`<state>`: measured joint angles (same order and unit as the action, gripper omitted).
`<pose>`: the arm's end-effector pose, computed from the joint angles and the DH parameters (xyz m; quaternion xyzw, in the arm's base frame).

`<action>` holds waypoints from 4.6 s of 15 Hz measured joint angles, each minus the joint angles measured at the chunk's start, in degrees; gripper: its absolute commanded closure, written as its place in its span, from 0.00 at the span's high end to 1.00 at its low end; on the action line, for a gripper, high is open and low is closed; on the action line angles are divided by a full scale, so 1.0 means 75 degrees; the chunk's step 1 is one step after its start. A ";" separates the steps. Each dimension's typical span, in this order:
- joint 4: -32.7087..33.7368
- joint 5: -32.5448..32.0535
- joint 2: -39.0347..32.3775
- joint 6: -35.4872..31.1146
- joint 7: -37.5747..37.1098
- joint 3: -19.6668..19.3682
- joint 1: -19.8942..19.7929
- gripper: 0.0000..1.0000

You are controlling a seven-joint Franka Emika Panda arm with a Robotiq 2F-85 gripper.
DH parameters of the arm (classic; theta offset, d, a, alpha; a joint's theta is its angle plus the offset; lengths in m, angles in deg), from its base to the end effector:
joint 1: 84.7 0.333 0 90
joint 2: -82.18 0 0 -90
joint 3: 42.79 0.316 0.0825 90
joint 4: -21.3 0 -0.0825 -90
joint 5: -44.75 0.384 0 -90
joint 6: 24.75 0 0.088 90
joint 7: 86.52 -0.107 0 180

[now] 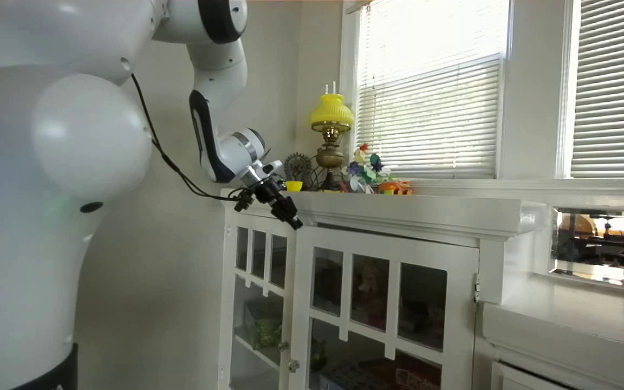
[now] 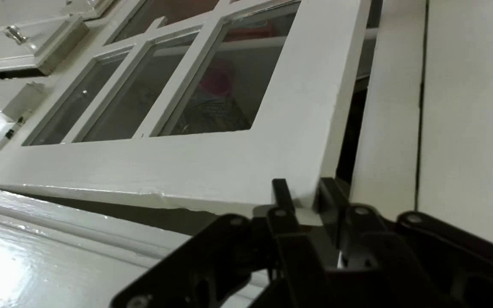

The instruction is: Open the cabinet door on the right.

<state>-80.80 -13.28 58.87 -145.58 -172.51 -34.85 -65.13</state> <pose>0.6011 0.2596 0.3397 0.9003 -0.2058 0.3044 0.2334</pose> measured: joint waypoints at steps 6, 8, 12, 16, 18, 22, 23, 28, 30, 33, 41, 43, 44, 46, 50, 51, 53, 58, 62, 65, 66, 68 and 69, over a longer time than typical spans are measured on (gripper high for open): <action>-0.1654 0.0833 0.1335 0.0508 -0.0379 0.0473 0.0074 0.00; -0.2259 0.1116 0.1818 0.0737 -0.0602 0.0627 0.0108 0.00; -0.3488 0.1862 0.2835 0.1398 -0.1051 0.0991 0.0133 0.00; -0.4723 0.2903 0.3876 0.2382 -0.1376 0.1256 0.0131 0.02; -0.5363 0.3421 0.4405 0.2925 -0.1429 0.1248 0.0080 0.28; -0.6302 0.4185 0.5275 0.3888 -0.1441 0.1028 -0.0399 0.50; -0.6362 0.4307 0.5399 0.4064 -0.1439 0.0953 -0.0545 0.57; -0.5679 0.3640 0.5608 0.3889 -0.1260 0.0768 -0.1173 0.93; -0.5349 0.3211 0.5558 0.3175 -0.1164 0.0765 -0.1263 1.00; -0.5099 0.2799 0.5328 0.1832 -0.1031 0.0759 -0.1299 1.00; -0.5487 0.2913 0.4051 -0.2121 -0.0794 0.0523 -0.1324 1.00; -0.5722 0.3300 0.3870 -0.2598 -0.0492 0.0432 -0.1326 1.00; -0.5845 0.3651 0.3824 -0.2698 -0.0256 0.0396 -0.1327 1.00; -0.6077 0.4490 0.3810 -0.2712 0.0265 0.0325 -0.1330 1.00; -0.6421 0.5593 0.3845 -0.2316 0.0857 0.0201 -0.1412 1.00; -0.6507 0.5649 0.3859 -0.2178 0.0857 0.0184 -0.1455 1.00; -0.6722 0.5656 0.3919 -0.1878 0.0853 0.0133 -0.1573 1.00; -0.7161 0.5560 0.4425 -0.0780 0.0815 -0.0014 -0.2050 1.00; -0.7236 0.5135 0.4950 0.0360 0.0745 -0.0064 -0.2478 1.00; -0.7299 0.4774 0.5299 0.1017 0.0729 -0.0096 -0.2739 1.00; -0.7349 0.4683 0.5410 0.1184 0.0726 -0.0114 -0.2816 1.00; -0.7355 0.4494 0.5541 0.1545 0.0720 -0.0135 -0.2954 1.00; -0.7350 0.4390 0.5569 0.1664 0.0719 -0.0146 -0.3009 1.00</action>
<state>-135.92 19.64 100.64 -133.10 -167.12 -35.95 -87.70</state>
